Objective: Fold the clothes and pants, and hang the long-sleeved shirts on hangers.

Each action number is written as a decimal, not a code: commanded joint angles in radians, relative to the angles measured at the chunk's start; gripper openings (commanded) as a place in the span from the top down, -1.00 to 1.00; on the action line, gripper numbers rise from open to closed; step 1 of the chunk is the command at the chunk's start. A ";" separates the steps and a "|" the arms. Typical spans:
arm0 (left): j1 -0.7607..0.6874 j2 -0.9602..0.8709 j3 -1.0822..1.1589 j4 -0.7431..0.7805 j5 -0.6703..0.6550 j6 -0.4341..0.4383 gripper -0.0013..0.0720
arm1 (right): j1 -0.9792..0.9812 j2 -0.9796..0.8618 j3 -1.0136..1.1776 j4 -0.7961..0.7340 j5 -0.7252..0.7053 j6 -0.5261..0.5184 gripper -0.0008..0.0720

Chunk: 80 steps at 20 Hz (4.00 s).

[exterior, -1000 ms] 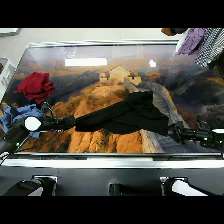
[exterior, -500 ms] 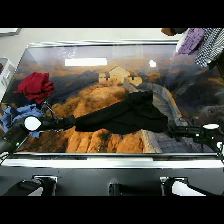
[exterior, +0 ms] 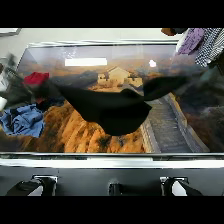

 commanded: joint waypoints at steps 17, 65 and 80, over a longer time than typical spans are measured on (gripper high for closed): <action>0.177 0.207 0.372 0.178 -0.196 -0.072 0.92 | 0.001 0.186 0.398 -0.267 -0.014 0.425 0.90; 0.367 0.050 -0.478 0.105 -0.320 0.178 -0.51 | -0.180 -0.311 -0.699 -0.486 0.158 0.019 -0.32; 0.494 -0.049 -0.706 -0.220 -0.201 0.576 -0.51 | -0.181 -0.311 -0.714 -0.385 0.209 -0.036 0.89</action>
